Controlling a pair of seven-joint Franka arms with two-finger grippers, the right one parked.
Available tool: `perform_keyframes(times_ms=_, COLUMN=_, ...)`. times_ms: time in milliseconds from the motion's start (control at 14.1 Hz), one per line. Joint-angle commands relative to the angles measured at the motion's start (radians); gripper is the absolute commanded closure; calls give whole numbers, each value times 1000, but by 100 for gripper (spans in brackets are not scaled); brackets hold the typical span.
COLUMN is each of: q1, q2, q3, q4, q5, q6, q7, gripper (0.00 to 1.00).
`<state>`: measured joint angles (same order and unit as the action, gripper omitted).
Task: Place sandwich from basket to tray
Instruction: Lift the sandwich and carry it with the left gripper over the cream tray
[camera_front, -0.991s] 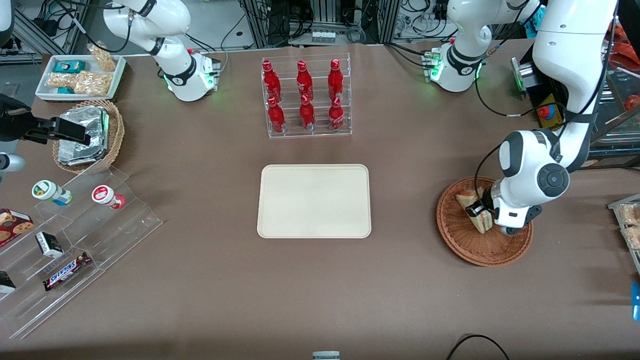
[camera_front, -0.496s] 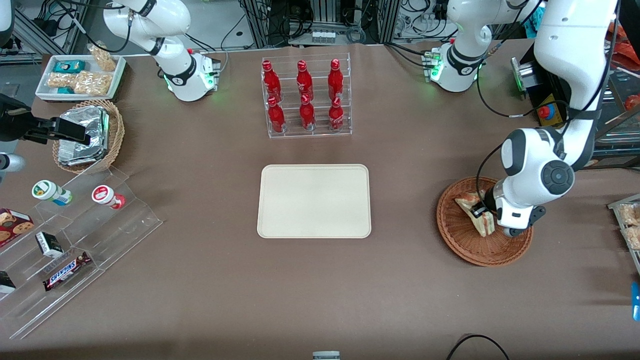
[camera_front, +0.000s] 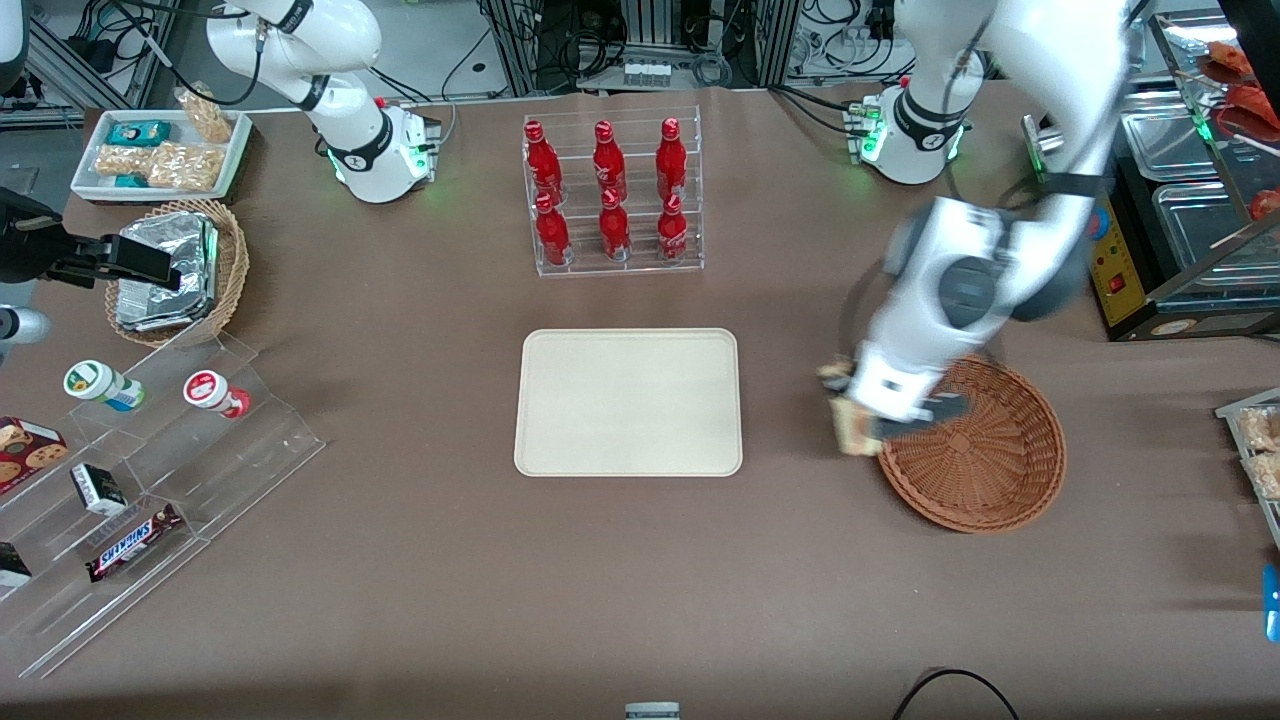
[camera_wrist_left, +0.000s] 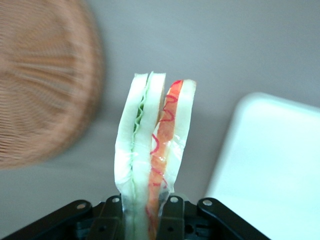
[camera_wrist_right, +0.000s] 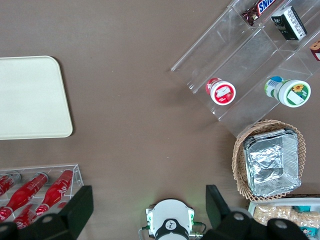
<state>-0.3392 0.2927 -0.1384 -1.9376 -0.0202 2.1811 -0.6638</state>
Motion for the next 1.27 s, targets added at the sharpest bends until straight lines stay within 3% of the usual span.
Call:
perform_keyframes(times_ms=0, q1=-154, q2=159, q3=14, q4=173, q5=-6, q6=-15, q7=-34, gripper=89)
perform_keyframes(times_ms=142, q1=-262, q2=293, q3=17, q4=311, q5=5, q6=-17, q7=-155, gripper=88)
perform_keyframes(times_ms=354, q1=-346, q2=414, q3=17, q4=434, q5=2, q6=-17, q7=-197, gripper=87)
perform_keyframes(times_ms=779, q1=-406, q2=491, q3=19, q4=520, q5=3, q6=-14, q7=-249, gripper=81)
perform_keyframes(times_ms=850, q1=-406, q2=502, q3=19, q4=529, q5=5, q6=-12, q7=-244, gripper=47)
perform_keyframes(times_ms=920, q1=-406, q2=500, q3=19, q4=531, q5=14, q6=-12, q7=-247, gripper=26)
perform_keyframes(times_ms=1062, q1=-400, q2=488, q3=22, q4=531, q5=14, q6=-15, q7=-252, gripper=12)
perform_keyframes(times_ms=1133, q1=-399, q2=482, q3=23, q4=531, q5=16, q6=-17, q7=-252, gripper=0)
perform_keyframes(times_ms=1204, q1=-397, q2=470, q3=26, q4=531, q5=16, q6=-18, q7=-252, gripper=0)
